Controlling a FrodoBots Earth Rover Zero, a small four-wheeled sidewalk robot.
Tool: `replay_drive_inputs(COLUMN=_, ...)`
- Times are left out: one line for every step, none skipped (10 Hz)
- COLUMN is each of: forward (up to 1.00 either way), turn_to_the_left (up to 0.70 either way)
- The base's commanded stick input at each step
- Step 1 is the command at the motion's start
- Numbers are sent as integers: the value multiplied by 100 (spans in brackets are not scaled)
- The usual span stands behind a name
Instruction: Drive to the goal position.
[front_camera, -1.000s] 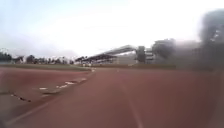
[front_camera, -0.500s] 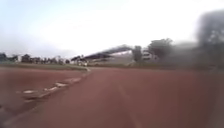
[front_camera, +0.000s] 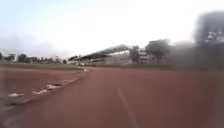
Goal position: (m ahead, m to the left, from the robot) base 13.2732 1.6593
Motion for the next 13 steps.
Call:
replay_drive_inputs(forward=70, turn_to_the_left=0)
replay_drive_inputs(forward=70, turn_to_the_left=0)
replay_drive_inputs(forward=70, turn_to_the_left=0)
replay_drive_inputs(forward=70, turn_to_the_left=0)
replay_drive_inputs(forward=70, turn_to_the_left=-1)
replay_drive_inputs(forward=70, turn_to_the_left=-2)
replay_drive_inputs(forward=70, turn_to_the_left=-3)
replay_drive_inputs(forward=70, turn_to_the_left=-30)
replay_drive_inputs(forward=70, turn_to_the_left=-31)
replay_drive_inputs(forward=70, turn_to_the_left=-27)
replay_drive_inputs(forward=70, turn_to_the_left=-18)
replay_drive_inputs(forward=70, turn_to_the_left=-2)
replay_drive_inputs(forward=70, turn_to_the_left=0)
